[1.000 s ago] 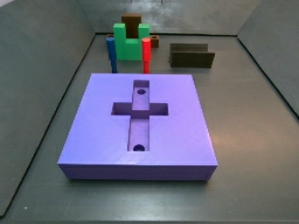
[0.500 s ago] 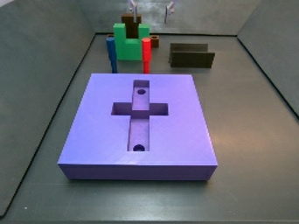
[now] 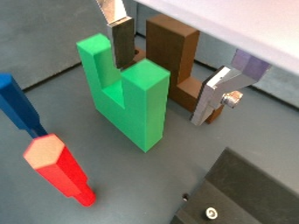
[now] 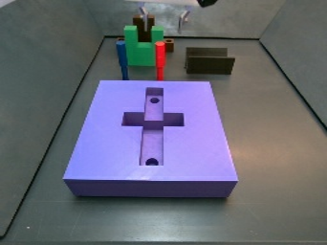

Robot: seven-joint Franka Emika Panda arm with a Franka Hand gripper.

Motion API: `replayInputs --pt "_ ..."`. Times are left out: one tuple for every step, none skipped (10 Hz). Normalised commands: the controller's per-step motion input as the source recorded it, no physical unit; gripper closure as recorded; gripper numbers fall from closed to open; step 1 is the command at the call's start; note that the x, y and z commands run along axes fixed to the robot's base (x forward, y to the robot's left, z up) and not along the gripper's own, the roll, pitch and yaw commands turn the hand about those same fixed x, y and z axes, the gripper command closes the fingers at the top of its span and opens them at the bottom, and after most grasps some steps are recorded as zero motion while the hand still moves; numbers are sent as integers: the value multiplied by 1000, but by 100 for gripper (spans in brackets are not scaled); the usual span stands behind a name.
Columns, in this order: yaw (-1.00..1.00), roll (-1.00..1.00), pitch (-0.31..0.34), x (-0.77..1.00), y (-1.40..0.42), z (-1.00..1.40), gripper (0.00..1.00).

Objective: Pick up the green object. Move up. Move to above the board. Insert the green object.
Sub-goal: Pick up the green object.

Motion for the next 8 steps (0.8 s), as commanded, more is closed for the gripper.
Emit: replayInputs --pt "0 -7 6 0 -20 -197 0" --pt "0 -27 0 0 -54 -217 0" --pt "0 -53 3 40 -103 -189 0" --pt "0 -40 9 29 -69 -200 0" --pt "0 -43 0 0 -29 -249 0" --pt "0 -9 6 3 0 -254 0" --pt "0 -26 3 0 43 -243 0" --pt "0 -84 0 0 89 -229 0"
